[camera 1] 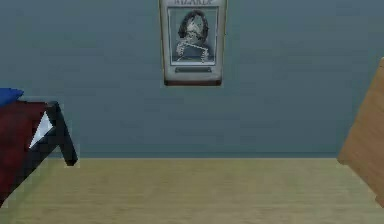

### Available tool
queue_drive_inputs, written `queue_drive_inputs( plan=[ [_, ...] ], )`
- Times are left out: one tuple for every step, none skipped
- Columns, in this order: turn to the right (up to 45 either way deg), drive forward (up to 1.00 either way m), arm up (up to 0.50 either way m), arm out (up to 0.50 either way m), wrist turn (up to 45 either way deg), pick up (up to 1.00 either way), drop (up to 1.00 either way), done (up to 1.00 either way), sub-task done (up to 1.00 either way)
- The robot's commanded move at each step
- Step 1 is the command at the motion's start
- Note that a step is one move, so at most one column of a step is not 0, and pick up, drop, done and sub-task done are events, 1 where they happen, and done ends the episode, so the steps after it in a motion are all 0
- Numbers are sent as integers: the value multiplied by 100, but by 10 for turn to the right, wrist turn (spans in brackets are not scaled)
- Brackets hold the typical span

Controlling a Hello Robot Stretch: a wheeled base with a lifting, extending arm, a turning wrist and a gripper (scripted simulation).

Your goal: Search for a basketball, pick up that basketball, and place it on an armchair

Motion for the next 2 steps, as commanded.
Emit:
queue_drive_inputs(
  plan=[
    [450,0,0,0,0,0,0,0,0],
    [450,0,0,0,0,0,0,0,0]
  ],
)
